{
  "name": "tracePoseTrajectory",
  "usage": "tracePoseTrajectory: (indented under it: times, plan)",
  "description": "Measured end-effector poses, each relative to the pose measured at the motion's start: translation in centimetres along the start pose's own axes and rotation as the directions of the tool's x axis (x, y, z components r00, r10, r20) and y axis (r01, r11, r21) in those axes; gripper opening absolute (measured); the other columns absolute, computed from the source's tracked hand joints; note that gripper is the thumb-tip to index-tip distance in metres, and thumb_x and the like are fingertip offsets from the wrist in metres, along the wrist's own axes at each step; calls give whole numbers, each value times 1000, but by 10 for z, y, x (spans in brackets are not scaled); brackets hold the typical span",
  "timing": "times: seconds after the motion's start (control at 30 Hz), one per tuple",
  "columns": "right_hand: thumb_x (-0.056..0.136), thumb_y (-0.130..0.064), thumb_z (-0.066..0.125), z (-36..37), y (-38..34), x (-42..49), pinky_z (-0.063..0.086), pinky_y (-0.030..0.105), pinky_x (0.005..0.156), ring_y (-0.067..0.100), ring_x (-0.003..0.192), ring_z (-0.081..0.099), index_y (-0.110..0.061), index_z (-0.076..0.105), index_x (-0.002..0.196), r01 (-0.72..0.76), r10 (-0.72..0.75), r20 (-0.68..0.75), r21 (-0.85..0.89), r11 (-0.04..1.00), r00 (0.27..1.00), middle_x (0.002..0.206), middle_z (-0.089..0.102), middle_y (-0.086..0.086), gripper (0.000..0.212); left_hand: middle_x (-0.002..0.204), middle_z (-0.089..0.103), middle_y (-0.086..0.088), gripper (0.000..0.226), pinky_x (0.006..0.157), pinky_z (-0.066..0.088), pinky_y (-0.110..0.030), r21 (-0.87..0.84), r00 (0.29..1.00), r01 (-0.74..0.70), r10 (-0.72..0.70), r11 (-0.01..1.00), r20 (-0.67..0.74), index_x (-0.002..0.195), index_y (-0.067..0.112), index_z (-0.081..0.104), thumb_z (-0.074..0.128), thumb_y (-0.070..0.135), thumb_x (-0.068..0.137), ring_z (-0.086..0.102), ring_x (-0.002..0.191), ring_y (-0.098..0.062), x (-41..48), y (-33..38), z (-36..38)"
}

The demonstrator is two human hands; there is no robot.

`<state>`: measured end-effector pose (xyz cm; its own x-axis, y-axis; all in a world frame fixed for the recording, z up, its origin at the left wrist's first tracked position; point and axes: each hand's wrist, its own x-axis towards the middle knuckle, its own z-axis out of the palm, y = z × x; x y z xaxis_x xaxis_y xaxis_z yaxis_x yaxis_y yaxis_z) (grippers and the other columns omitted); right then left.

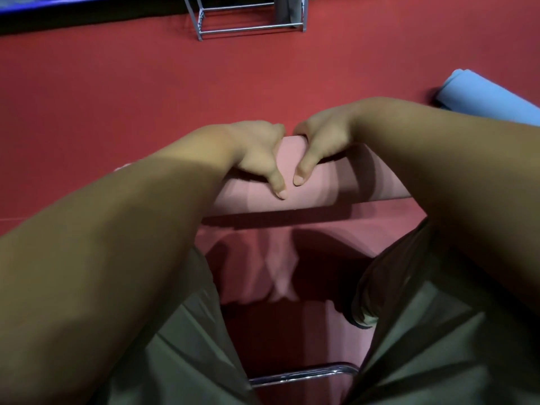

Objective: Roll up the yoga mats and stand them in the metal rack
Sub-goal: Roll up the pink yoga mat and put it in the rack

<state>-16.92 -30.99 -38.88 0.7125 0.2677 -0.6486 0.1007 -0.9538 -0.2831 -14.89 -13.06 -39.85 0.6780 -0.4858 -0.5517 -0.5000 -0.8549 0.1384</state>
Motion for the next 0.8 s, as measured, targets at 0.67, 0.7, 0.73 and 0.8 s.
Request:
tracePoseTrajectory:
  times: [0.67,0.7,0.73,0.8]
  plan:
    - [77,-75,78,-36,13,2,45,48,113,41,138,49,-2,41,147,-18,667,-577,750,661,471,148,48,18,107,115,71,4,94,91,57,-40,-726,853,74,-421,683,-309,120,24,64,97,66,43,69,101,-23,18,-31,-26]
    - [79,-78,75,-38,18,1,46,49,113,42,136,53,-1,43,147,35,650,-498,808,588,574,146,53,19,108,112,73,6,89,89,59,-39,-757,859,50,-415,651,-300,117,26,66,99,64,44,71,98,-20,18,-28,-25]
    - [80,-81,73,-37,20,-1,50,52,109,43,129,59,-4,47,148,91,609,-417,866,492,675,142,58,16,106,109,75,7,85,89,60,-38,-784,870,26,-401,620,-288,113,25,68,100,62,44,73,95,-18,18,-27,-25]
    - [76,-83,74,-33,19,-3,56,61,96,41,109,70,-16,56,144,164,501,-278,951,261,820,130,67,6,98,102,79,8,80,88,63,-39,-818,899,-6,-355,576,-257,109,24,71,101,61,44,77,90,-16,21,-24,-22]
